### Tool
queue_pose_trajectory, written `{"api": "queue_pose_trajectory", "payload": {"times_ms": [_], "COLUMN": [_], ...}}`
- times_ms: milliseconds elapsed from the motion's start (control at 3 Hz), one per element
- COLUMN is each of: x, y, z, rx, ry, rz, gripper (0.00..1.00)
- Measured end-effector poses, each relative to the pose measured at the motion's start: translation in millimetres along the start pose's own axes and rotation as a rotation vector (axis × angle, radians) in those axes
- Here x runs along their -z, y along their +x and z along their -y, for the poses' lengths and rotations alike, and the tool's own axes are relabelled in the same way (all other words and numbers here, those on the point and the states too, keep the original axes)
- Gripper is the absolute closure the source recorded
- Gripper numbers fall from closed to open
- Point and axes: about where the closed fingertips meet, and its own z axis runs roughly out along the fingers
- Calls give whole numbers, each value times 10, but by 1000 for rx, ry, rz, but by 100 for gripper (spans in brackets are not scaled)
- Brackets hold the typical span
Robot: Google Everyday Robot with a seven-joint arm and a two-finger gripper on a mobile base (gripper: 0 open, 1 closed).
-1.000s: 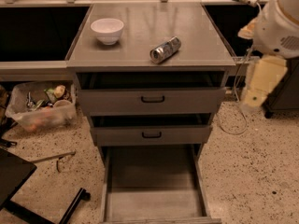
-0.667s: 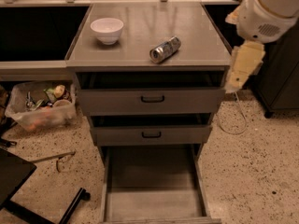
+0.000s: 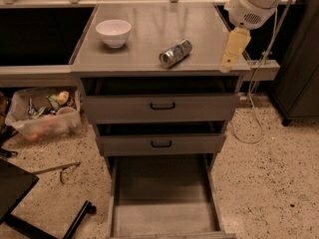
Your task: Place redbull can into bottom drawer
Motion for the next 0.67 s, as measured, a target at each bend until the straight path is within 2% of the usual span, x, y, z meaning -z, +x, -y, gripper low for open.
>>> {"api": "queue_pose_trajectory", "payload": {"times_ms": [333,667], "x": [-4,-65], "y": [-1,-89], "z": [1,240], "rx": [0,29], "ry": [0,35], "rz": [1,32], "gripper": [0,0]}}
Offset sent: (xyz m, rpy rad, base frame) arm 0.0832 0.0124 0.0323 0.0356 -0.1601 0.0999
